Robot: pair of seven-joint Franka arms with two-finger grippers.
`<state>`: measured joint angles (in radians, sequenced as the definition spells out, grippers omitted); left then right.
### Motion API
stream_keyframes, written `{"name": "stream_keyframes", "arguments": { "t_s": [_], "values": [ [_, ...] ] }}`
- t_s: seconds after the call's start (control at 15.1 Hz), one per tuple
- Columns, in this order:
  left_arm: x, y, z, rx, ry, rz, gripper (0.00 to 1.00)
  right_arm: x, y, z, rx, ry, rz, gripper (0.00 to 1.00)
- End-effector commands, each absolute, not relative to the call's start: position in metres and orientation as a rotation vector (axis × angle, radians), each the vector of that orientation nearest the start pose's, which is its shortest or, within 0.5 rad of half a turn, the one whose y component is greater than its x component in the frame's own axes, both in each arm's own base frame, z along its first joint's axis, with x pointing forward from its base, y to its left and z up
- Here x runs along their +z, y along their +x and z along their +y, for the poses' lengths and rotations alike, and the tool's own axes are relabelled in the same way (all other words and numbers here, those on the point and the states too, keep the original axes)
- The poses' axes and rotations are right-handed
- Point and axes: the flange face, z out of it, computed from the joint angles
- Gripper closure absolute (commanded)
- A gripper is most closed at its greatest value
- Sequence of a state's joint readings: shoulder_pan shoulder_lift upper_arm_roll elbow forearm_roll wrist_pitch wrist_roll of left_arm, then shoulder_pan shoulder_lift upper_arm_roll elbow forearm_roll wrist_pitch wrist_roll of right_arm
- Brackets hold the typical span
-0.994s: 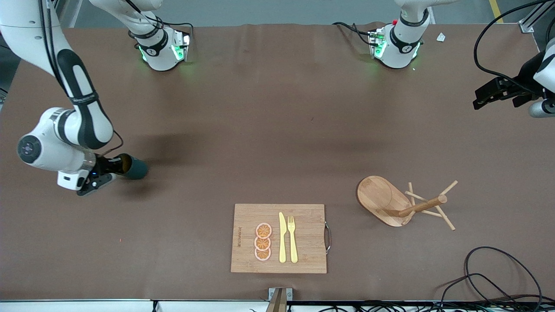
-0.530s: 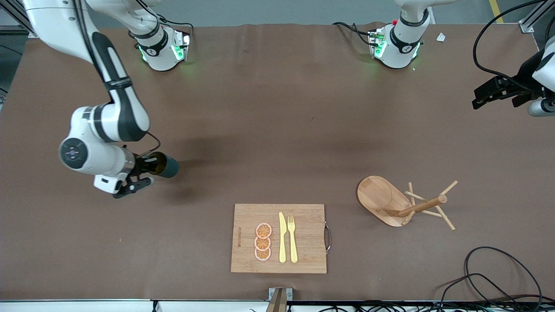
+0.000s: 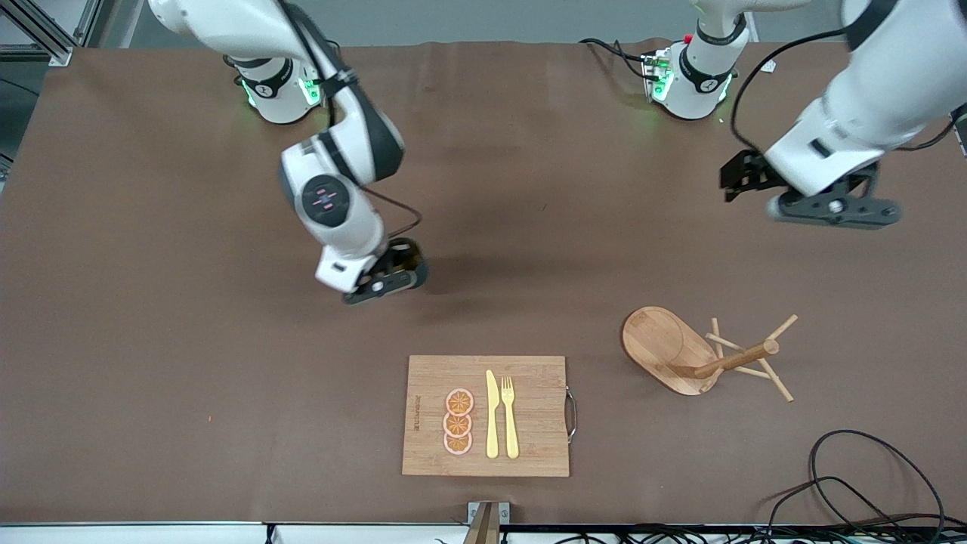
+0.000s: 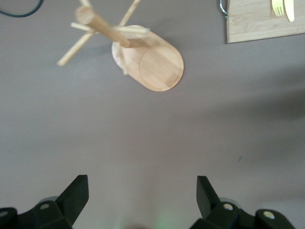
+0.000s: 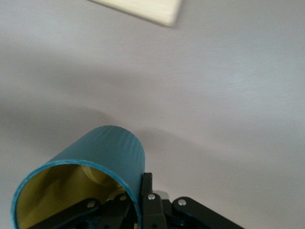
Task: Pass cup and hang on rack
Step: 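Carry the teal mug with the right gripper toward the left gripper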
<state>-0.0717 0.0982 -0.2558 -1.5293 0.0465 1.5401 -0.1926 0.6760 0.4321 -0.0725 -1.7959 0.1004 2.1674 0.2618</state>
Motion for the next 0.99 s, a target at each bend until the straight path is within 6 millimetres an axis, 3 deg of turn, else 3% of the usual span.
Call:
{"name": "stream_keyframes", "arguments": {
  "t_s": [0.0,0.13,0.27,0.6,0.93],
  "values": [
    [0.572,0.563,-0.205,0.082,-3.063,0.163,0.00,0.279,0.528,0.431,0.089,-3.112,-0.349,1.00],
    [0.557,0.569,-0.214,0.086,-3.046,0.099,0.00,0.267,0.519,0.475,0.061,-3.119,-0.275,1.00],
    [0.546,0.573,-0.216,0.102,-3.046,0.049,0.00,0.261,0.515,0.497,0.041,-3.119,-0.252,1.00],
    [0.526,0.583,-0.216,0.123,-3.045,0.038,0.00,0.254,0.495,0.518,0.037,-3.140,-0.233,1.00],
    [0.512,0.588,-0.216,0.150,-3.034,0.039,0.00,0.245,0.488,0.527,0.016,-3.162,-0.292,0.97]
  ]
}}
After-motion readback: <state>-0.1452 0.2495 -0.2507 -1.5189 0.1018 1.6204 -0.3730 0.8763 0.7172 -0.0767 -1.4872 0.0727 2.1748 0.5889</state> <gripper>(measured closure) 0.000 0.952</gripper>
